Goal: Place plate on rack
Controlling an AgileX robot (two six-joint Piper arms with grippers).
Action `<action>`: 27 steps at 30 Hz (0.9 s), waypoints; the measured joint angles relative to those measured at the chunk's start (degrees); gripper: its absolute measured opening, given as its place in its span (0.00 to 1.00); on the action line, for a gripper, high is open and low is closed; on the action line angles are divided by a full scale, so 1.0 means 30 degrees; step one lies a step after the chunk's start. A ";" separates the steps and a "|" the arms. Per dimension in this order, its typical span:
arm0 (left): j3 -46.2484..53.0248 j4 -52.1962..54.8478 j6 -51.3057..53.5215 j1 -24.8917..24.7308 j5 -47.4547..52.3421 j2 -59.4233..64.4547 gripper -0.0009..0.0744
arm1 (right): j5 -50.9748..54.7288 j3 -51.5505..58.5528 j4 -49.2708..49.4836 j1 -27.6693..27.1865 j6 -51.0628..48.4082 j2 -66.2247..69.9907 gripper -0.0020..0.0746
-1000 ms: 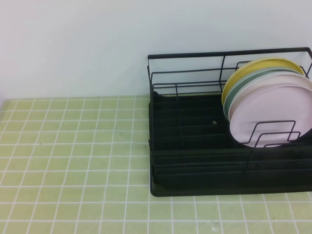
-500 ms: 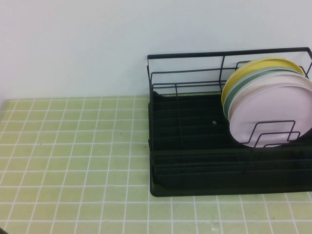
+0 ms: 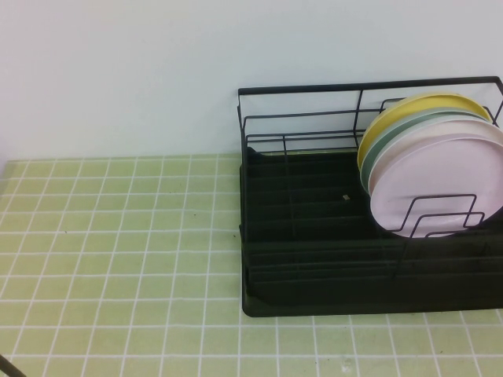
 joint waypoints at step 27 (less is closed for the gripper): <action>0.0000 0.0000 0.0000 0.6237 0.0785 -0.0990 0.01 | -0.3343 0.1220 -0.1122 0.0000 0.0820 -0.2820 0.02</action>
